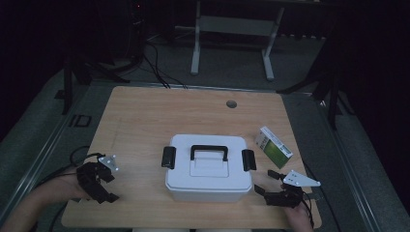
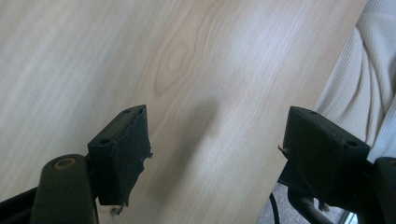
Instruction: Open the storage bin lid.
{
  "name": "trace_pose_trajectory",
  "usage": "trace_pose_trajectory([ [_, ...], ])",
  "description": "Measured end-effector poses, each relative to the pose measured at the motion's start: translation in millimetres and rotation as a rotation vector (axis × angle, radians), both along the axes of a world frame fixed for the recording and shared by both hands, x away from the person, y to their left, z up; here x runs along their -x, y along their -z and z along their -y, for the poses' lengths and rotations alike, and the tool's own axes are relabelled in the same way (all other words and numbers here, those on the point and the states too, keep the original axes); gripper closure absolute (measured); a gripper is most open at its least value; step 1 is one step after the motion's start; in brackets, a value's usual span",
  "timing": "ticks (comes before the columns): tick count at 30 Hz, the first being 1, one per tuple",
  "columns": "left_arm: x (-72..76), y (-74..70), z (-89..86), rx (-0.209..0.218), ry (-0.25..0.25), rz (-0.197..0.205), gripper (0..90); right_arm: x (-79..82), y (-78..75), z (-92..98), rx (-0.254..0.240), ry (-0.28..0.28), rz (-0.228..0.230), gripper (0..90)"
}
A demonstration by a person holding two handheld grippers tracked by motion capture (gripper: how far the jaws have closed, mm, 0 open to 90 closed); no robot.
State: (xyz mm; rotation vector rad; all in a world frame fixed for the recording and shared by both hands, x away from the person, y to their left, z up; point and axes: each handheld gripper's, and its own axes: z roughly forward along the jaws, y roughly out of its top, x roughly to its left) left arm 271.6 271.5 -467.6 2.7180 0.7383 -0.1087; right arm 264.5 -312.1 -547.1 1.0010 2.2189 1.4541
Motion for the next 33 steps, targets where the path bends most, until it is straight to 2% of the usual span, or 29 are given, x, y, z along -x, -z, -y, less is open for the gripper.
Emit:
trace_pose_trajectory([
  [2,-2.8,-6.2,4.8,0.001,0.011,0.014,23.1,0.0,0.1,0.0,-0.001,0.002,0.001,13.5],
  [11,-12.5,-34.6,29.7,-0.015,0.096,0.027,23.3,-0.1,0.5,0.1,-0.001,-0.002,-0.005,13.5],
  [16,-14.9,-53.3,41.9,0.023,0.116,0.054,23.2,-0.1,0.9,0.0,-0.002,-0.004,-0.008,13.5],
  [21,-18.4,-69.8,57.5,-0.008,0.162,0.072,23.3,-0.5,0.6,0.0,-0.006,-0.007,-0.009,13.5],
  [22,-18.4,-69.8,57.5,-0.008,0.162,0.072,23.4,-0.5,0.6,0.0,-0.006,-0.007,-0.009,13.5],
  [24,-21.8,-80.1,67.8,-0.002,0.187,0.080,24.6,0.0,0.8,-0.1,-0.007,-0.008,-0.012,13.5],
  [26,-22.8,-82.5,72.3,-0.015,0.188,0.085,24.6,0.3,0.8,0.4,-0.015,-0.007,-0.012,13.5],
  [33,-22.5,-89.6,87.4,-0.006,0.228,0.084,24.6,-0.5,1.0,1.0,-0.019,-0.011,-0.013,13.5],
])
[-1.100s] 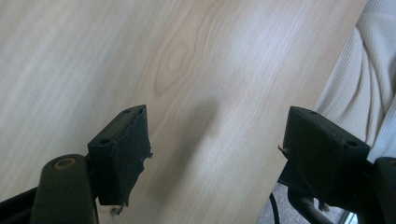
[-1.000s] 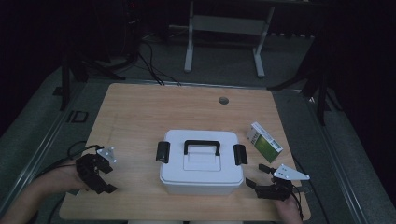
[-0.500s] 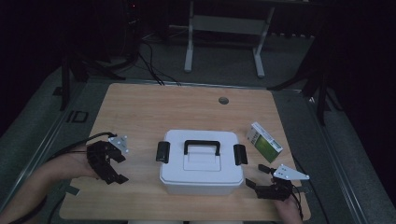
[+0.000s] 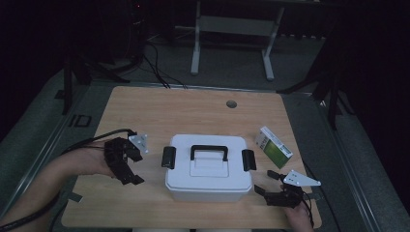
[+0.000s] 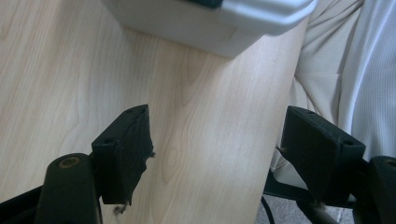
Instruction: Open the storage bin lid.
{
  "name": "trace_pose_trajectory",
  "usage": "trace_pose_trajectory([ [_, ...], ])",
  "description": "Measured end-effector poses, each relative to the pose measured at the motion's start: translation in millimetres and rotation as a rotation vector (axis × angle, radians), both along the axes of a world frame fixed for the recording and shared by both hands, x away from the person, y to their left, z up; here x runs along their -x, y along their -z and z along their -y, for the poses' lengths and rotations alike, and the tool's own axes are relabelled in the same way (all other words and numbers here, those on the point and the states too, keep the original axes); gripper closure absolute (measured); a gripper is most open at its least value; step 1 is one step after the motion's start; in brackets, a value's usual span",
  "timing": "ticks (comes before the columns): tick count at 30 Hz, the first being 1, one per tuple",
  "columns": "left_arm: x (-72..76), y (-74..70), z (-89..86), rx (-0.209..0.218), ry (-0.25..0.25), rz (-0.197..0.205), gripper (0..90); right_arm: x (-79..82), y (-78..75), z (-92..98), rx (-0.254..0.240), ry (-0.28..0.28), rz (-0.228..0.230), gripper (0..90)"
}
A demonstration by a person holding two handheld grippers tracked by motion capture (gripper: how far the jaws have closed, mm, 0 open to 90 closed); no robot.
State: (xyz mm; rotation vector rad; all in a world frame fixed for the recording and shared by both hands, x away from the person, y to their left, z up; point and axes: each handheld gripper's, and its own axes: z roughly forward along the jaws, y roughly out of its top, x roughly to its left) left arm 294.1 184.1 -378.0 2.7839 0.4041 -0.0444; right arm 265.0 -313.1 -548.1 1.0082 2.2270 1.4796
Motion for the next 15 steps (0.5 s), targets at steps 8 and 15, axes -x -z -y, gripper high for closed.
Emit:
trace_pose_trajectory([
  [8,-2.4,-16.8,22.5,0.003,0.048,0.020,24.6,0.5,-0.1,-0.4,0.000,-0.001,0.000,13.5],
  [15,-7.7,-25.5,46.8,-0.010,0.085,0.021,24.6,0.7,0.1,-0.7,-0.003,-0.005,0.001,13.5],
])
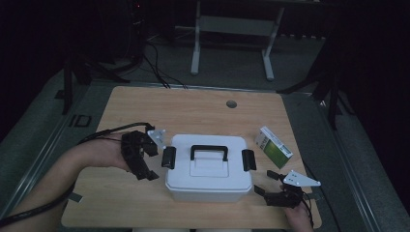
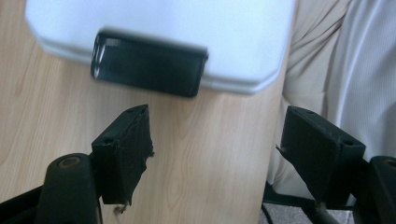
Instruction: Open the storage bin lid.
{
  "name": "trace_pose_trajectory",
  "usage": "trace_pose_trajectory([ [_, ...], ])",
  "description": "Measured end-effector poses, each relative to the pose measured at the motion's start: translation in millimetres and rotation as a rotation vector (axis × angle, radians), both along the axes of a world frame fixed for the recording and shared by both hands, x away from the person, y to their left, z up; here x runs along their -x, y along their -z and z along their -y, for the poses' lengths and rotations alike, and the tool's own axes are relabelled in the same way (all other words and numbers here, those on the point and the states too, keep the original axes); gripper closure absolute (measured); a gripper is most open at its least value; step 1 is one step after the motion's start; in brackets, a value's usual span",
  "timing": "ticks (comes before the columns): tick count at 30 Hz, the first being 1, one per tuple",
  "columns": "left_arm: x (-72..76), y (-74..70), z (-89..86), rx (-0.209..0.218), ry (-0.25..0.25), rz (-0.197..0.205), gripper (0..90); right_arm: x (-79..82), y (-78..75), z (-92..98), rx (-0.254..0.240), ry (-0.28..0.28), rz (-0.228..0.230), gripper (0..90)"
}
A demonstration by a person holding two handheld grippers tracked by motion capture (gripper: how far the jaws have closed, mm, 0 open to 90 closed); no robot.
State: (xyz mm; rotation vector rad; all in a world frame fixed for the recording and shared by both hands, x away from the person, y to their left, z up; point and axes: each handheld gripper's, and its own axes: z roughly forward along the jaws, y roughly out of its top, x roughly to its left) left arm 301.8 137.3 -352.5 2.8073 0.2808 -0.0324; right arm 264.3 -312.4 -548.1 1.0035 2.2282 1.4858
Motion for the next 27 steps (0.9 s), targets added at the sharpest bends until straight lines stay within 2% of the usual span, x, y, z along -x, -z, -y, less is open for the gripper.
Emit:
trace_pose_trajectory([
  [5,-7.2,0.6,18.9,-0.026,0.031,0.004,24.6,0.5,0.2,0.4,-0.003,0.000,0.000,13.5],
  [9,-12.2,3.9,26.7,-0.036,0.032,0.000,24.6,0.7,0.3,0.3,-0.004,-0.002,0.000,13.5],
  [14,-23.8,8.2,46.1,-0.050,0.054,-0.002,24.7,0.9,0.7,0.6,-0.010,-0.004,0.000,13.5],
  [18,-31.0,7.4,59.5,-0.050,0.072,-0.014,25.5,1.3,0.6,0.1,-0.010,-0.009,0.001,13.5],
  [19,-32.4,7.4,62.9,-0.056,0.077,-0.002,26.3,1.4,0.6,0.1,-0.009,-0.010,0.002,13.5],
  [27,-45.1,2.6,81.4,-0.050,0.097,0.002,26.4,1.3,0.6,0.2,-0.013,-0.016,-0.005,13.5],
])
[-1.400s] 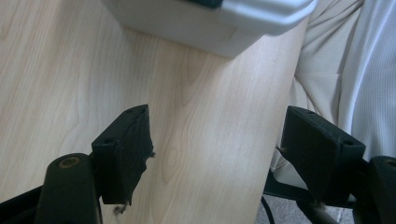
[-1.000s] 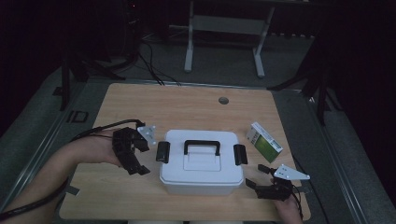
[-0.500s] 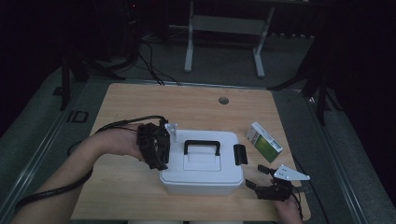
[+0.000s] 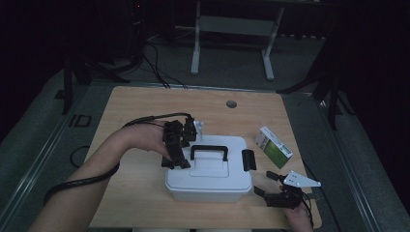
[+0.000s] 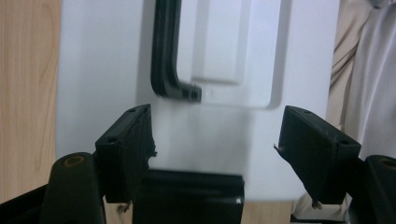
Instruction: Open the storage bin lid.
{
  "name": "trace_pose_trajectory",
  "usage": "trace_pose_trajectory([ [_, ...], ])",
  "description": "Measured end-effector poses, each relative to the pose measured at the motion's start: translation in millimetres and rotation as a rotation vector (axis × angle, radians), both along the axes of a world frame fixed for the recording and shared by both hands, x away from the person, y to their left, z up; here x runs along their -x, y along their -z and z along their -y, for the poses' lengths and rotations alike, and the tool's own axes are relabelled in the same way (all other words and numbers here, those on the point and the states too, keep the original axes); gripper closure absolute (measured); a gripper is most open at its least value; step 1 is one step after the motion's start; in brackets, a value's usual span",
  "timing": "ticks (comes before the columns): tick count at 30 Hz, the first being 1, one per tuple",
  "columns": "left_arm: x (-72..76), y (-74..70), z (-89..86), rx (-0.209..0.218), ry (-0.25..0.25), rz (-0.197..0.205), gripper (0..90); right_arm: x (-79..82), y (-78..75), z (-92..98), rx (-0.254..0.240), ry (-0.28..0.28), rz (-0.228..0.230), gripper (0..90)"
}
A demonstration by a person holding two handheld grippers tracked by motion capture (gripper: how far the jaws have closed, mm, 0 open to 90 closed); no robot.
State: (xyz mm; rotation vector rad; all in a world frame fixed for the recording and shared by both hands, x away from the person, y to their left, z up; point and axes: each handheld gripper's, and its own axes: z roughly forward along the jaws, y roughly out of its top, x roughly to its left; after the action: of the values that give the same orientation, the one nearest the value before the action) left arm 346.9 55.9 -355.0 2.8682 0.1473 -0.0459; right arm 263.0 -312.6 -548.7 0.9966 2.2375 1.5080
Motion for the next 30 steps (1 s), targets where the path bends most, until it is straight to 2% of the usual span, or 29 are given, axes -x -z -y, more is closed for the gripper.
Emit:
trace_pose_trajectory([
  [5,-8.5,2.2,4.9,-0.005,-0.007,0.019,26.8,0.2,-0.3,1.4,-0.007,-0.002,0.002,13.5],
  [7,-9.9,5.4,6.9,-0.013,0.000,0.024,30.7,0.3,-0.2,1.6,-0.010,0.000,0.000,13.5],
  [10,-12.0,10.3,10.1,-0.029,0.004,0.016,31.0,0.2,-0.3,1.4,-0.009,-0.002,0.002,13.5],
  [13,-15.6,12.6,14.4,-0.025,0.005,0.011,32.7,0.2,-0.2,1.1,-0.008,-0.002,0.001,13.5],
  [14,-16.1,12.4,15.6,-0.022,0.010,0.019,32.8,0.2,-0.2,1.1,-0.007,-0.003,0.001,13.5],
  [15,-18.0,11.3,17.7,-0.017,0.011,0.009,33.3,0.3,-0.2,1.2,-0.008,-0.002,0.001,13.5],
  [21,-22.2,1.2,29.6,0.028,0.037,0.005,41.5,0.2,-0.2,1.7,-0.009,-0.002,0.000,13.5],
  [25,-23.6,-3.3,39.5,0.029,0.057,-0.002,47.8,0.1,-0.2,1.9,-0.010,-0.003,0.000,13.5],
  [30,-23.5,-2.3,53.4,-0.008,0.084,-0.002,54.7,0.1,-0.4,2.1,-0.010,-0.007,0.003,13.5],
])
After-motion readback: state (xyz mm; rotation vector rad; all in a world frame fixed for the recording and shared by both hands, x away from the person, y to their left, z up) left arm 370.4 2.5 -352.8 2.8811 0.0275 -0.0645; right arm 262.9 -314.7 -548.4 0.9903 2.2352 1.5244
